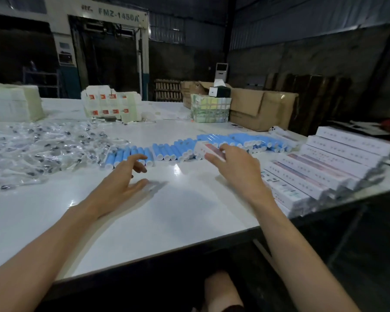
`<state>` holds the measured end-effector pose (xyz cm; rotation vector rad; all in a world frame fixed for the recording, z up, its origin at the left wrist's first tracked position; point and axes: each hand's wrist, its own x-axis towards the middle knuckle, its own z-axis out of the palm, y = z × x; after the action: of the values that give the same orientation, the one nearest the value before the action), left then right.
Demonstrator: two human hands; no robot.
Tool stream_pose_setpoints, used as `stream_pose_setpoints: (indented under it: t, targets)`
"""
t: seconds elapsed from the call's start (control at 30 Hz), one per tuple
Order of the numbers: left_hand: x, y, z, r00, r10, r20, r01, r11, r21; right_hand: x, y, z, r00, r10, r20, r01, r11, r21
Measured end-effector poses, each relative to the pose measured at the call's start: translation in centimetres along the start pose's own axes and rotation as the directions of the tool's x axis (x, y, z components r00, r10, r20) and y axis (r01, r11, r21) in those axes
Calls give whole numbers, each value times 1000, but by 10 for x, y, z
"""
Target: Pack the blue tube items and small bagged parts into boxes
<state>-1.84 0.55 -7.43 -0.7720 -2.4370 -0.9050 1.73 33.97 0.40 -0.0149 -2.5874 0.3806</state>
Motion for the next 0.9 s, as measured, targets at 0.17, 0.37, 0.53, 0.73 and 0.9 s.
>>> stream_pose_setpoints:
  t: [0.17, 0.37, 0.53, 0.73, 0.9]
  targets:
    - [1, -7, -1, 1000, 14, 11, -15, 998, 63, -11, 56, -22, 985, 90, -144, -139, 914, -381]
    - [1, -12, -1, 999, 45, 22, -47, 996, 82, -32, 91, -21, 982, 143, -125, -189, 796, -575]
    - [-1, -10, -2, 998, 48, 32, -51, 995, 86, -35, 94, -25, 983, 145, -109, -182, 778, -601]
    - [-3, -9, -5, 999, -1, 35, -2, 995, 102, -23, 65, -25, 981, -2, -193, -99, 854, -512]
    - [-6, -2, -5, 996, -65, -58, 74, 982, 173, 3, -1, -3, 971, -182, -156, 137, 956, -259]
